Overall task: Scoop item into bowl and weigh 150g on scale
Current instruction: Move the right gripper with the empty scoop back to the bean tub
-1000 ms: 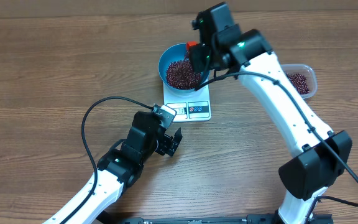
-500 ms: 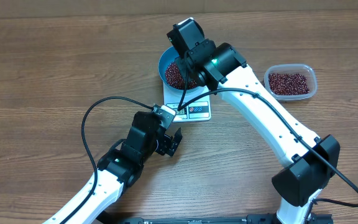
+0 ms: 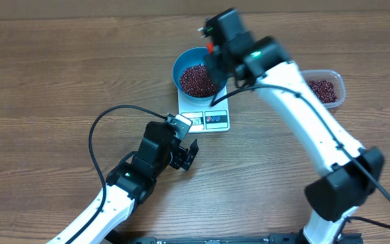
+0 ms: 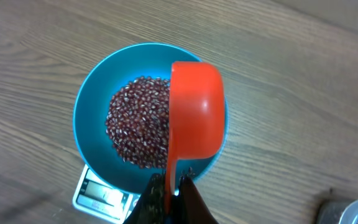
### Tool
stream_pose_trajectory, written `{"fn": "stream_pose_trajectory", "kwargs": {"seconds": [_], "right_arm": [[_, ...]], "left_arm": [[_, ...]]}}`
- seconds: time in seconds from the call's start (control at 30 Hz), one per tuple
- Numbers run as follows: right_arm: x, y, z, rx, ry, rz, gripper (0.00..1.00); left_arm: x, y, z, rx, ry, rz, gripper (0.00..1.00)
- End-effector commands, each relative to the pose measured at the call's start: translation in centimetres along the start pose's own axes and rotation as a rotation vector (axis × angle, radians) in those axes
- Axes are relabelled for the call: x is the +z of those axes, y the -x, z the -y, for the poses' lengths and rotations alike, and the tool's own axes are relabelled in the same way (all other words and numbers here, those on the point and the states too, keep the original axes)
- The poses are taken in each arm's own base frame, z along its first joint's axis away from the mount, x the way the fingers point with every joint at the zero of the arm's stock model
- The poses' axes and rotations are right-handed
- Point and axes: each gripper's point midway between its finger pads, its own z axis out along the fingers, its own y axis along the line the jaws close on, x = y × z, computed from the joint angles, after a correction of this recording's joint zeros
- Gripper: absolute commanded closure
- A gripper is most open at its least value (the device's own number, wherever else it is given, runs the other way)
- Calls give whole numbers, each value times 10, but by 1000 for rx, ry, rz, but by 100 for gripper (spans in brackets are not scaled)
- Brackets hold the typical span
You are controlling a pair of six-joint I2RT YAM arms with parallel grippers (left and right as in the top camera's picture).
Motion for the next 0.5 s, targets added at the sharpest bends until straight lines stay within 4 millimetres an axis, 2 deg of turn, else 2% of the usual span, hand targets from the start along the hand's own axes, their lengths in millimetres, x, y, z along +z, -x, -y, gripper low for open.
{"fn": "stream_pose_trajectory", "kwargs": {"seconds": [0.0,0.07,0.2,0.37,0.47], "right_arm": [[-66,22,29,111,133,118,96],[-77,17,53,164,144,119,96],[-93,-2,113,298,101,92,96],[-95,-44,177,480,76,9,96],[-91,-69,208,554,39,-28,96]], "left_arm": [[2,-4,1,-10,-2,-10,1],[2,-4,1,-10,-2,-10,0],[2,-4,1,-10,-2,-10,0],[2,-4,2,-10,-2,-10,0],[2,-4,2,-10,-2,-10,0]]}}
